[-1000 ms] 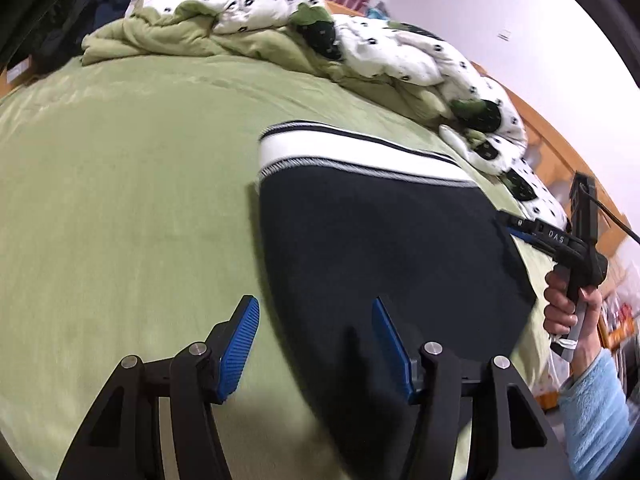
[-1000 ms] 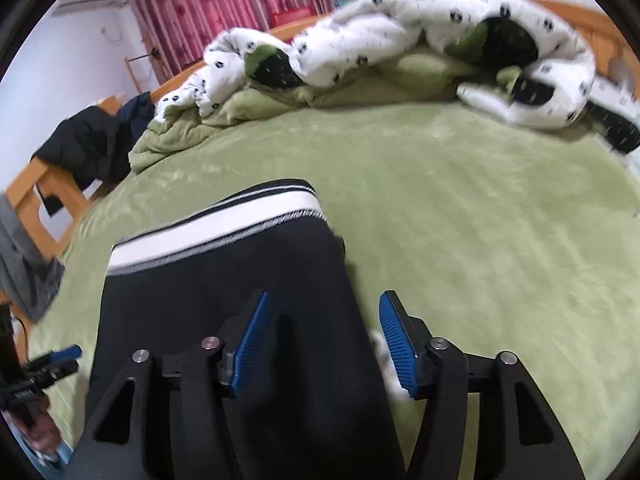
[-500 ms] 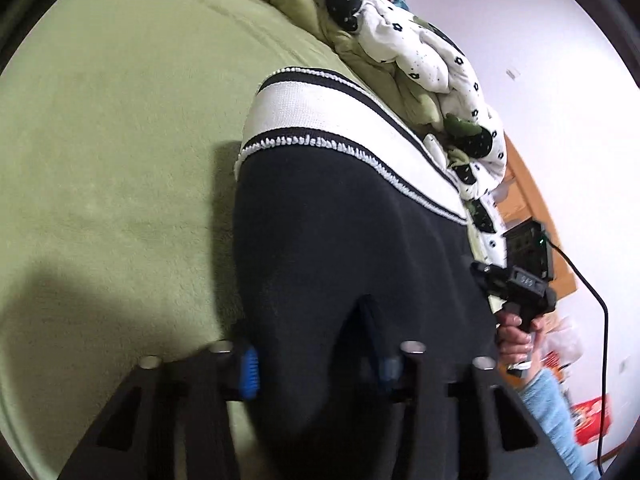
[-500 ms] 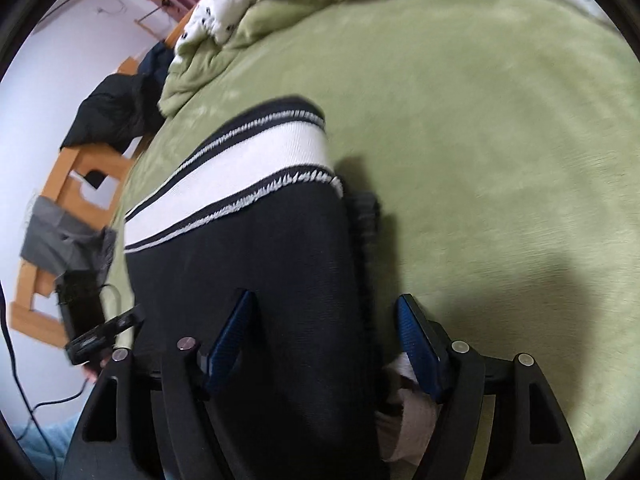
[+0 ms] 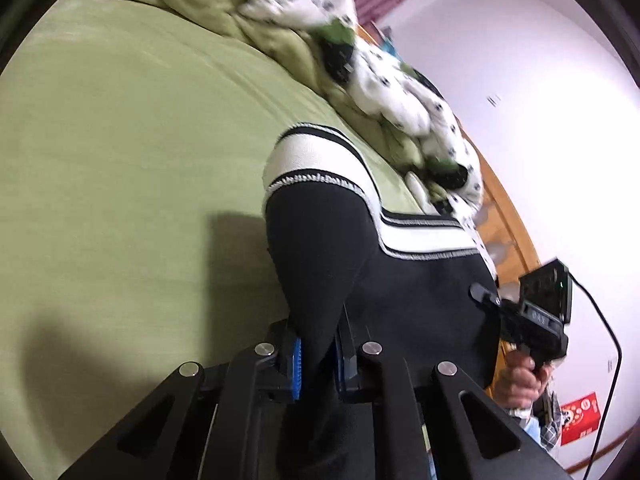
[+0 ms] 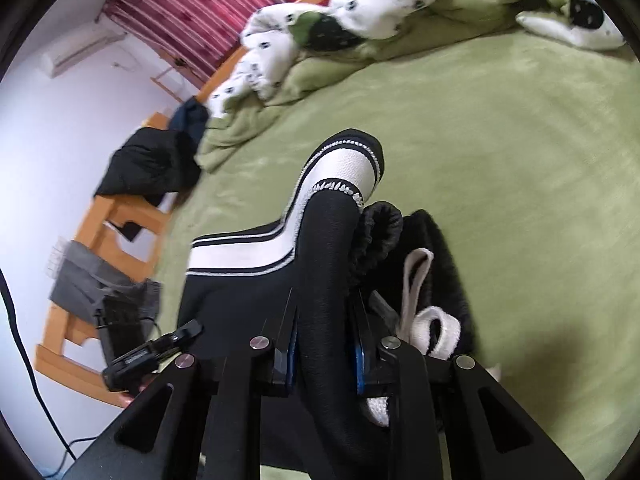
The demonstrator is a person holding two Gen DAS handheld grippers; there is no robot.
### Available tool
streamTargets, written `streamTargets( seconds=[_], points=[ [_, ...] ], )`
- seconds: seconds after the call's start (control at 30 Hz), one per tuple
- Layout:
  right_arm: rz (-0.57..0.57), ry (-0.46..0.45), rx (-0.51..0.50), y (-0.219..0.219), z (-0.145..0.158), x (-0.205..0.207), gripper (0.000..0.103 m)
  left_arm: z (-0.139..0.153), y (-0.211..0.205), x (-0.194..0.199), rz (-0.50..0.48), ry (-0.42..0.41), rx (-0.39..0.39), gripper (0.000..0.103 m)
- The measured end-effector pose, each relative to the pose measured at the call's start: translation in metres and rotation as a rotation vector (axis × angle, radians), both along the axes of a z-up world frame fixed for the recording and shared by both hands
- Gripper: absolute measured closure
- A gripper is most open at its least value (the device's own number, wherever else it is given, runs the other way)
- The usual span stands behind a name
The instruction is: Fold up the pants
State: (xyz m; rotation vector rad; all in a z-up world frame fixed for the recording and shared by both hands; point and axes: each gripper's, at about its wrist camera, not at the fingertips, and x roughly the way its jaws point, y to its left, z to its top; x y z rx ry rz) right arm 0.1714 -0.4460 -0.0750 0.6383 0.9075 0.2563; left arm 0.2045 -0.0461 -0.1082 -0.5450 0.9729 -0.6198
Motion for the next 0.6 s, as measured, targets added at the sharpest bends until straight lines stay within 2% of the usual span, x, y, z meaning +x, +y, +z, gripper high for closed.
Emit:
streamTargets(
  seconds=[0.13,0.2,0.27,0.33,0.37,0.43,0.47,0.53,0.6],
  points=[
    [0.078,-0.014,0.081,0.066,-0.008,0.009,0.083,0.012,0.075,-0.007,0.083,-0.008,0.07,0.092],
    [0.142,-0.018,0.111,0.107,-0.011,0.017,0.083,0.019,0.107,-0.01,0.137,-0.028,0.153,0.091],
    [0.208,-0.029,0.102,0.144,-0.017,0.024,0.083,0.015,0.122,-0.01,0.159,-0.029,0.239,0.089],
    [0.227,-0.032,0.069,0.16,-0.025,0.026,0.082,-0.003,0.131,-0.009,0.152,0.008,0.266,0.083],
    [0.212,-0.031,0.045,0.161,-0.031,0.029,0.082,-0.013,0.131,-0.008,0.171,0.026,0.282,0.076],
    [0.16,-0.007,-0.039,0.151,-0.047,0.028,0.081,-0.024,0.129,-0.01,0.184,0.026,0.311,0.068],
    [0.143,0.029,-0.085,0.146,-0.062,0.028,0.078,-0.026,0.127,-0.013,0.168,0.016,0.291,0.064],
    [0.129,0.039,-0.124,0.146,-0.073,0.022,0.076,-0.023,0.129,-0.019,0.167,-0.003,0.284,0.064],
    [0.146,0.027,-0.198,0.148,-0.063,0.015,0.071,-0.011,0.125,-0.021,0.188,-0.046,0.345,0.064]
  ],
)
